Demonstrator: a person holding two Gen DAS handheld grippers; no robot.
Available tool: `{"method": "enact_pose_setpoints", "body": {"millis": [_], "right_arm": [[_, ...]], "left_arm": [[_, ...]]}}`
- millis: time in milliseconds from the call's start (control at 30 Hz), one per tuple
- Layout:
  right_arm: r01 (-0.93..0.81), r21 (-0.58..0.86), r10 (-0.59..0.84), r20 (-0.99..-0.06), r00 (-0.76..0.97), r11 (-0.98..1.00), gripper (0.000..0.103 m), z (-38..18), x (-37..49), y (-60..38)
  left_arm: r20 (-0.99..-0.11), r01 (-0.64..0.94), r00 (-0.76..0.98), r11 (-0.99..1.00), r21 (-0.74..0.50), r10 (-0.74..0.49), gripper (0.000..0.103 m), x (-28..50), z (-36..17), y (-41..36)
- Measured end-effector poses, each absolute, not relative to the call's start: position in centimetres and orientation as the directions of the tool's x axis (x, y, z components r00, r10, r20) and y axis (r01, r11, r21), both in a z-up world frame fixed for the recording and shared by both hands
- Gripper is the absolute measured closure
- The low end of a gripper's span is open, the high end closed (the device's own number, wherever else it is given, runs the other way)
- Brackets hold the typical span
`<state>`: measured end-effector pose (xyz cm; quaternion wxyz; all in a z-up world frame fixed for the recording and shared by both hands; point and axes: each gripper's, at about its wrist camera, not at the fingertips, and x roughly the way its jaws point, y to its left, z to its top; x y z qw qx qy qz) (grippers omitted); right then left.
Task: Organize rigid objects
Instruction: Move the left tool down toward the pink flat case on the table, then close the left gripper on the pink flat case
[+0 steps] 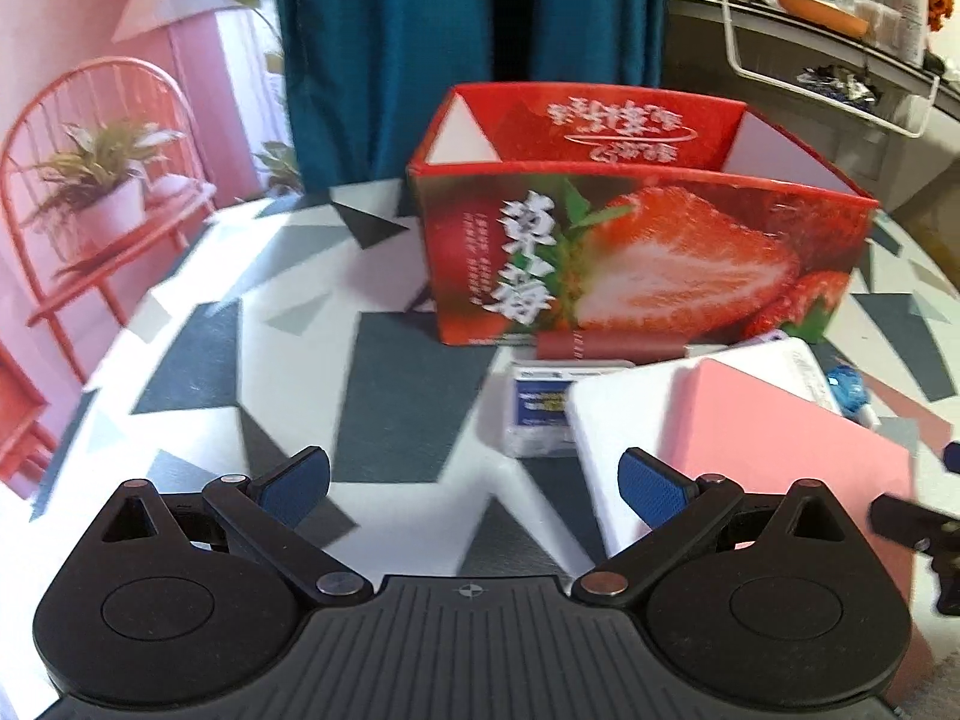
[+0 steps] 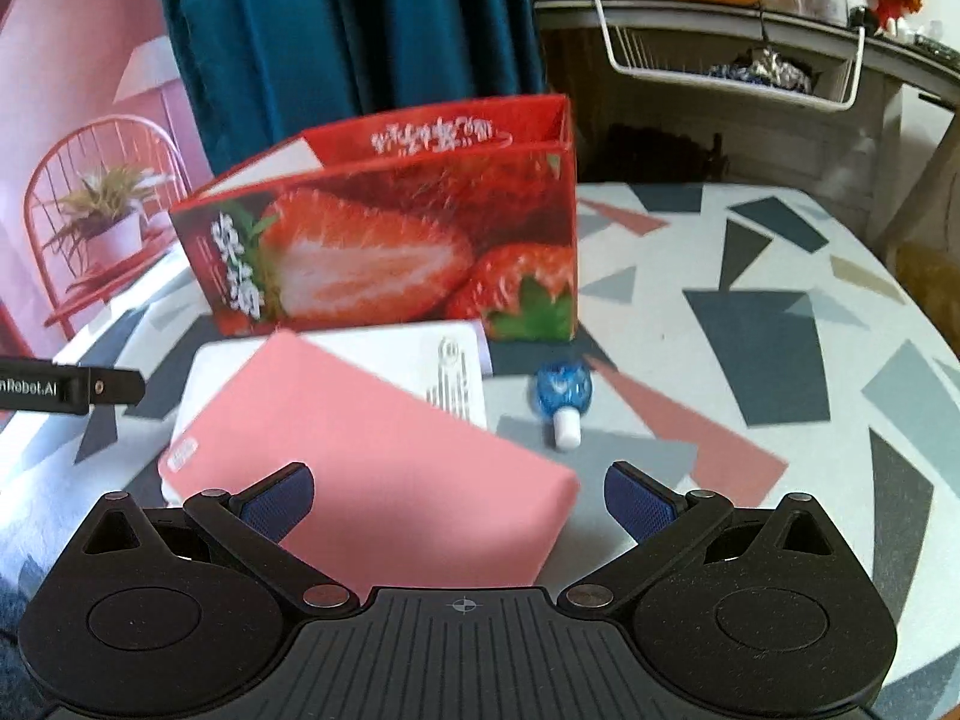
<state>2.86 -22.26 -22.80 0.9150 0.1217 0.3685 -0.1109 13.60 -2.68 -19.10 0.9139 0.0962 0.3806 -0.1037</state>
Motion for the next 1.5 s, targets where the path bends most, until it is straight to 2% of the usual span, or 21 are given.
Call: {"method": "enact_pose_setpoints", "body": {"millis": [233,500,667,833,1000,1200,1500], "right_arm": [[0.294,0.166,-0.078,-0.74,0.668,0.941,0.0,-23.8,3.0,-22.4],[0.302,0.181,-0.062,-0.761,0.646,0.936,0.0,-24.4,3.0,-22.8],[0.293,0.221,-0.029,-0.752,0.659,0.93,0.0,-24.6,2.8,-23.3],[0.291,0.261,0.014,-0.766,0.642,0.92,0.0,-25.3,3.0,-23.6],[0.278,0.282,0.035,-0.756,0.654,0.918,0.0,-25.5,3.2,-23.5],[0.253,0.283,0.044,-0.743,0.668,0.925,0.0,-25.7,3.3,-23.4],[0.233,0.276,0.045,-0.728,0.684,0.933,0.0,-25.9,3.2,-23.2]], "left_arm": [[-0.733,0.298,0.644,0.954,-0.027,-0.221,0.0,14.3,-20.0,-2.4],[-0.727,0.374,0.625,0.927,-0.042,-0.285,0.0,14.5,-21.2,-3.9],[-0.715,0.399,0.58,0.901,-0.17,-0.392,0.0,15.7,-21.5,-4.1],[-0.704,0.469,0.594,0.879,-0.089,-0.389,0.0,15.2,-21.5,-6.4],[-0.688,0.526,0.585,0.847,-0.082,-0.43,0.0,15.0,-22.0,-7.7],[-0.696,0.547,0.586,0.836,-0.037,-0.414,0.0,15.0,-23.2,-8.3],[-0.675,0.543,0.596,0.837,-0.062,-0.436,0.0,15.1,-23.9,-8.1]]}}
